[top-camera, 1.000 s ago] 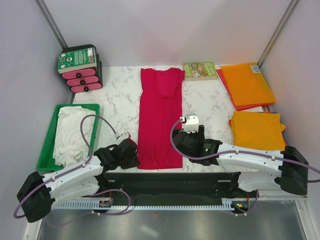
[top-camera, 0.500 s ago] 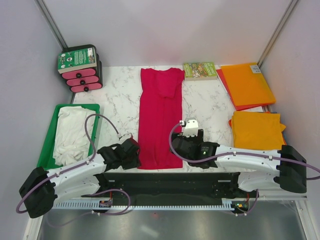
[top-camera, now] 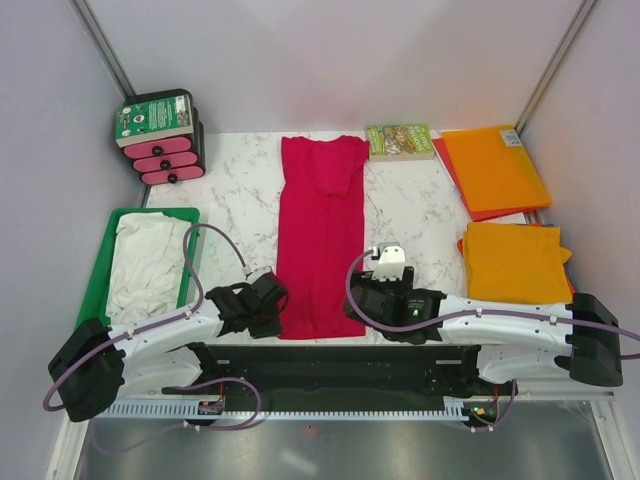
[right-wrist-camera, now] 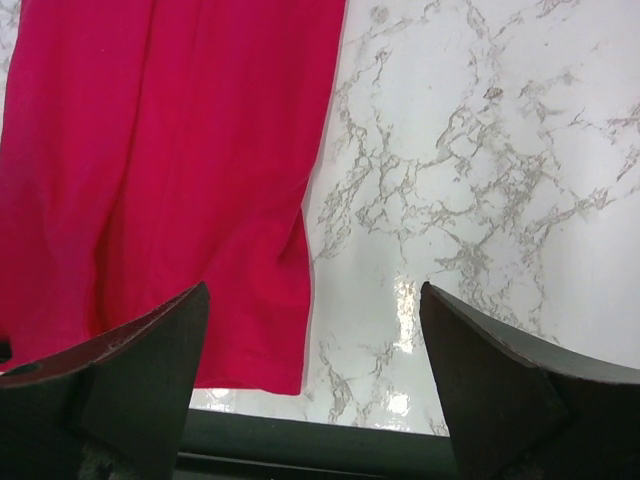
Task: Fold and stack the t-shirts
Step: Grab the bottom of the folded rectangular tshirt with both arms
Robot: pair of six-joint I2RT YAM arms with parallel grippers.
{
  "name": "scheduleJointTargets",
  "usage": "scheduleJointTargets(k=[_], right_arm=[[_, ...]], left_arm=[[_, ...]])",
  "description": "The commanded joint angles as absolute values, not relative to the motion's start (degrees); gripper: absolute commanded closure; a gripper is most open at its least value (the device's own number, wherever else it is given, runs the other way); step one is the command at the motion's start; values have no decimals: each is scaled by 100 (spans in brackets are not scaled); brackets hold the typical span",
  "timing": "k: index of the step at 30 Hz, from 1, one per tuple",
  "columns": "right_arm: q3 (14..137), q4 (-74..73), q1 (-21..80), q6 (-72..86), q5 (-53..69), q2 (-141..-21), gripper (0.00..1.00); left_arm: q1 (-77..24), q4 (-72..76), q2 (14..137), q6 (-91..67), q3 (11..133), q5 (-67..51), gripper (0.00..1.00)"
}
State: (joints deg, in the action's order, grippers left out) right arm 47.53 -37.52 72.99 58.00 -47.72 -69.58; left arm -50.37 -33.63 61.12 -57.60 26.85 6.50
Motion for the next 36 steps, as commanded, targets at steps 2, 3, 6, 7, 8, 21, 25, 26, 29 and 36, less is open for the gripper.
scheduleJointTargets(k=[2, 3, 6, 7, 8, 21, 25, 26, 29, 36], right_arm=[[4676, -3955, 7576, 6380, -4861, -6908, 7], [4650, -3912, 7611, 6424, -4834, -6934, 7], [4430, -3247, 7725, 6302, -4221, -7075, 11], [4282, -3087, 7769, 6319, -4088, -7188, 13], [4211, -2963, 7796, 6467, -3930, -7242, 15], [3911, -2584, 7901, 7128, -3858, -7796, 32], [3999, -2865, 7910, 7364, -3788, -7901, 32], [4016, -2935, 7901, 7400, -3762, -7919, 33], [3999, -3155, 7910, 7610, -3770, -7928, 35], [3815, -3199, 7893, 7866, -3762, -7936, 39]], left_arm=[[-5124, -3472, 6135, -5836, 2751, 598, 98], [-5124, -3463, 6117, -5836, 2742, 624, 98], [-5159, -3428, 6056, -5880, 2707, 712, 98], [-5168, -3376, 6047, -5897, 2690, 703, 98], [-5177, -3349, 6056, -5915, 2681, 694, 98], [-5238, -3322, 6126, -5897, 2698, 721, 98], [-5238, -3322, 6108, -5897, 2690, 738, 98], [-5230, -3322, 6108, -5906, 2698, 738, 98], [-5238, -3331, 6073, -5915, 2690, 756, 98], [-5238, -3331, 6091, -5941, 2698, 791, 98]])
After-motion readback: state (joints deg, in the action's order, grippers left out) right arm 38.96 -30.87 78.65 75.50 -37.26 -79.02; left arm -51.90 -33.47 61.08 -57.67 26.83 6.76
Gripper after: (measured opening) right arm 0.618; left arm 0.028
